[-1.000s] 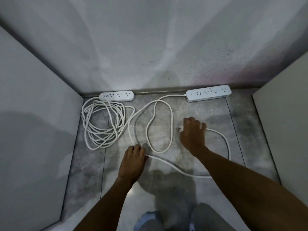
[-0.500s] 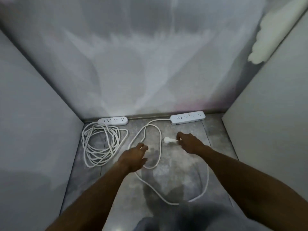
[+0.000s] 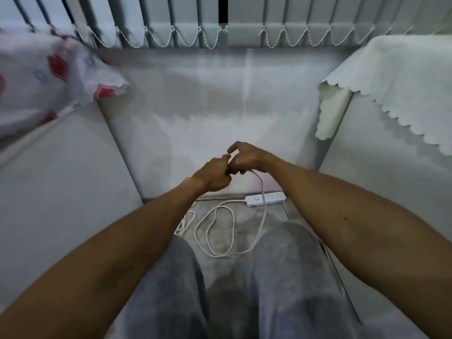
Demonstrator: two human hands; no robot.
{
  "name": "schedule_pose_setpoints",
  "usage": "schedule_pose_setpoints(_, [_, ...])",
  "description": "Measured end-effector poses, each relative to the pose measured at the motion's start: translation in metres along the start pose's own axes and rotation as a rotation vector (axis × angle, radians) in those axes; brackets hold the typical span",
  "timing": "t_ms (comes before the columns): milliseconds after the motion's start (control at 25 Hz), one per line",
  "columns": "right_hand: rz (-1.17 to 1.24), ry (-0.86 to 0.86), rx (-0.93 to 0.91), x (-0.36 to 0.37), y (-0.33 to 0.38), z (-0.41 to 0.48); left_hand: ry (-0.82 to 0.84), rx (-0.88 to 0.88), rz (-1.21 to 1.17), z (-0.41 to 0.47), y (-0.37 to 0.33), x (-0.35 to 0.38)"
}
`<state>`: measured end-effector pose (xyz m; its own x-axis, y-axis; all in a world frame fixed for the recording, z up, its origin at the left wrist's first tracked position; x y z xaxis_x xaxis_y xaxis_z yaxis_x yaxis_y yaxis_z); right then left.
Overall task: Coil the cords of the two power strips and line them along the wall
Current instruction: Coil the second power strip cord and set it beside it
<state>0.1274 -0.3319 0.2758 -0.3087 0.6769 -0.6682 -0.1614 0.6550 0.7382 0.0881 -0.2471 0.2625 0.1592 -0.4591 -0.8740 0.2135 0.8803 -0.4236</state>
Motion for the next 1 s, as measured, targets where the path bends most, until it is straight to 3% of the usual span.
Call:
schedule_pose_setpoints(200, [-0.172,-0.035,-0.060,0.014,-0.029,-0.008,-0.112,-0.066,-0.205,-0.015,0.022,0.007])
schedule_pose_setpoints(280, [-0.260,0.000,-0.044,0.026,-0.074,-0.015,-0.140,-0.168,-0.280,-0.017,0.051,0.008])
schedule_pose_setpoints(400, [-0.440,0.056,0.007,0.010,-0.132,-0.016,-0.307,-0.349,-0.326,-0.011,0.106,-0.021])
schedule_pose_setpoints(560, [-0.451,0.086,0.044,-0.011,-0.185,-0.022,-0.500,-0.659,-0.384,-0.031,0.188,-0.043])
schedule_pose_setpoints(720, [-0.306,0.017,0.125,-0.015,-0.206,-0.022,-0.545,-0.822,-0.309,-0.047,0.216,-0.042])
schedule_pose_setpoints(840, [-0.156,-0.137,0.095,-0.020,-0.184,-0.011,-0.542,-0.797,-0.346,-0.033,0.192,-0.030])
schedule_pose_setpoints(1000, [-0.284,0.001,-0.092,0.021,-0.127,0.003,-0.417,-0.482,-0.435,0.013,0.117,-0.004])
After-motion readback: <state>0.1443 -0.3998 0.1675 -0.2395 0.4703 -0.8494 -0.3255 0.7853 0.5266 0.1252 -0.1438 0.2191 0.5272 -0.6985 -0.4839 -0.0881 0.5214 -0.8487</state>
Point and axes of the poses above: each hand's wrist, its own z-axis towards the middle knuckle, its own x-axis out of the palm, y = z × x, the point moved 9 cm from there along z, towards the middle knuckle, and after that the axes turned 12 degrees about -y, right-handed, at the moved point
